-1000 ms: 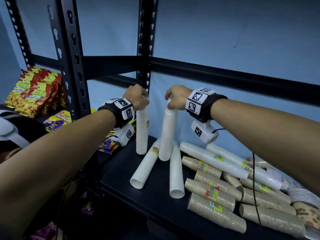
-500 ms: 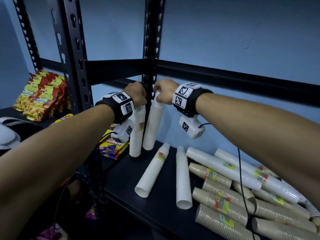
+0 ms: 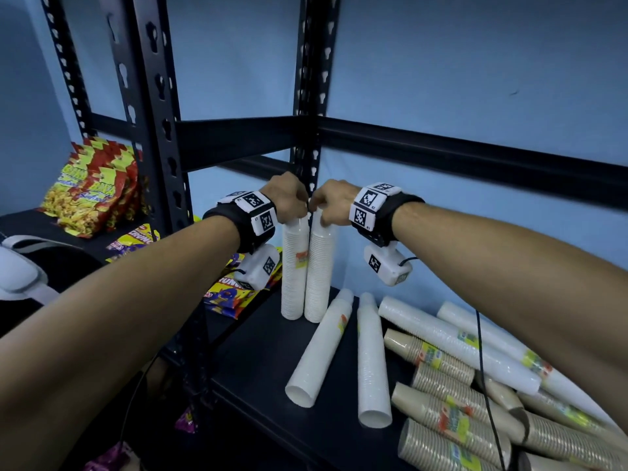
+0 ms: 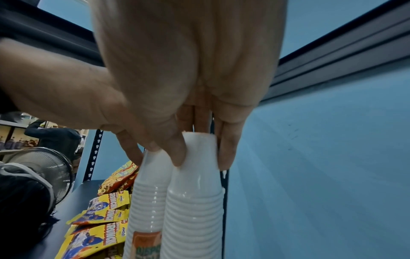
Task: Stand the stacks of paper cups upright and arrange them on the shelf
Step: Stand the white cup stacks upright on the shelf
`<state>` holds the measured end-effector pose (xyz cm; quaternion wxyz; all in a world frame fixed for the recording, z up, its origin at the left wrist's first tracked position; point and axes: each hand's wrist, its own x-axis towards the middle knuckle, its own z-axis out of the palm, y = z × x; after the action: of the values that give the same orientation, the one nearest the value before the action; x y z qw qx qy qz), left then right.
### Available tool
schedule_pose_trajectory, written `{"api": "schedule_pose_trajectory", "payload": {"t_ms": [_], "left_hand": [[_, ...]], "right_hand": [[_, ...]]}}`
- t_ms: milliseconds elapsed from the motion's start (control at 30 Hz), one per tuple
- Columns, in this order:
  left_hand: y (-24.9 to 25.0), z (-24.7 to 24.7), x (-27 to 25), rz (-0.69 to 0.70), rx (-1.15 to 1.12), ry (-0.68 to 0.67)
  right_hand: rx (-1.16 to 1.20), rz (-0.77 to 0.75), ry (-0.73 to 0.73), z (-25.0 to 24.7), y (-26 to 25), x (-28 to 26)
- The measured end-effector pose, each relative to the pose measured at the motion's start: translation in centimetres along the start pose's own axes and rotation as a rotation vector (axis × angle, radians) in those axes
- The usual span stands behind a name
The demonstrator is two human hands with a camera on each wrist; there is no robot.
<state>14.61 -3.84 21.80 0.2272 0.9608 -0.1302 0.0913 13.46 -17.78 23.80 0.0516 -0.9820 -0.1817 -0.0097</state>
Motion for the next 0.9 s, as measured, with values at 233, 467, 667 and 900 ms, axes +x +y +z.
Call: {"api": "schedule_pose_trajectory", "payload": {"t_ms": [233, 467, 667, 900], "left_hand": [[-0.1, 0.7, 0.3, 0.029, -0.082, 0.002], [-0.1, 0.9, 0.8, 0.031, -0.064, -0.017], [-0.1, 0.9, 0.9, -0.043, -0.101, 0.007], [0.0, 0.7, 0.7, -0.006, -0.095, -0.026]], "right_hand": [[0.051, 0.073, 0.029, 0.6, 1.5, 0.2], [0.052, 0.059, -0.01, 0.4, 1.9, 0.1], [0.102, 0.147, 0.064, 0.2, 1.7, -0.2], [0.116, 0.131, -0.019, -0.1, 1.0, -0.5]]}}
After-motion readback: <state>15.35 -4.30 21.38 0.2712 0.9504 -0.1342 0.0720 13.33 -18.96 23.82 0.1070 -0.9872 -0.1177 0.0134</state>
